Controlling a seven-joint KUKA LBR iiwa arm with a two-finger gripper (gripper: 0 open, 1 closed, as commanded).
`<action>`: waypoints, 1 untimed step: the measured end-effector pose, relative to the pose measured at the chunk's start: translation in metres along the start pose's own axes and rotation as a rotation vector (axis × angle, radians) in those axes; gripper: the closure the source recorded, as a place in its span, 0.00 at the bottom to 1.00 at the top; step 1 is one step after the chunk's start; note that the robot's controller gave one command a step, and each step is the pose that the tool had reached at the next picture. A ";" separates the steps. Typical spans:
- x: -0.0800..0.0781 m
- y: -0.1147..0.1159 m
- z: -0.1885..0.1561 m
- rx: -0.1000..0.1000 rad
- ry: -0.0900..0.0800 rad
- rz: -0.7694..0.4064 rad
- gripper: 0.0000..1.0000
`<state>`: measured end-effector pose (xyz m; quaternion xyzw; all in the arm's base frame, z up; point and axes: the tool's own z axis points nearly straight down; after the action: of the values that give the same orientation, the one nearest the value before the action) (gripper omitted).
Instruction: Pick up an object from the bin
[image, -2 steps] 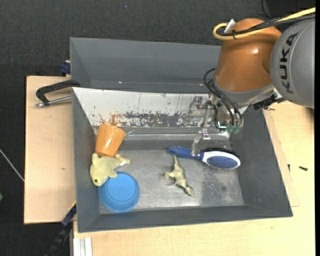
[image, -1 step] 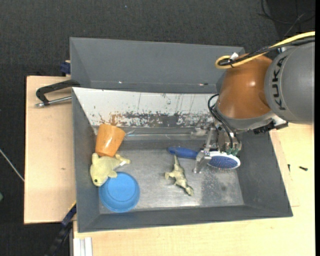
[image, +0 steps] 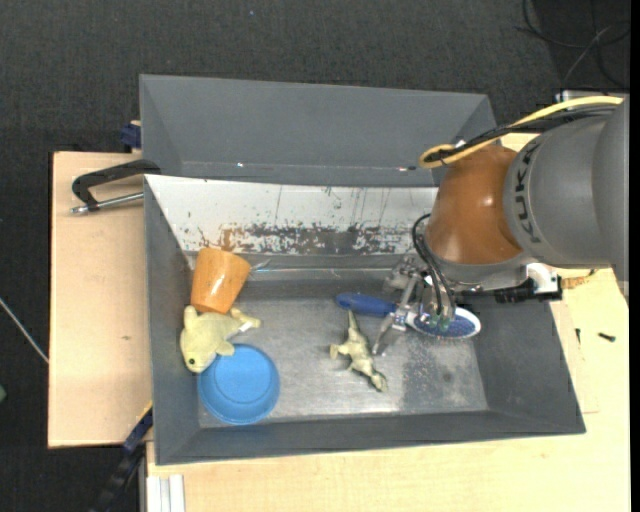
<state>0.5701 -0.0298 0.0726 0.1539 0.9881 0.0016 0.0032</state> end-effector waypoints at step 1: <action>-0.003 0.000 -0.002 -0.001 -0.012 0.000 1.00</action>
Offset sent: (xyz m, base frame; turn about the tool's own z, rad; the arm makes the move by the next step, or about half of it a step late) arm 0.0000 0.0000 0.0000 0.0000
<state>0.5729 -0.0308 0.0748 0.1539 0.9880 0.0011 0.0093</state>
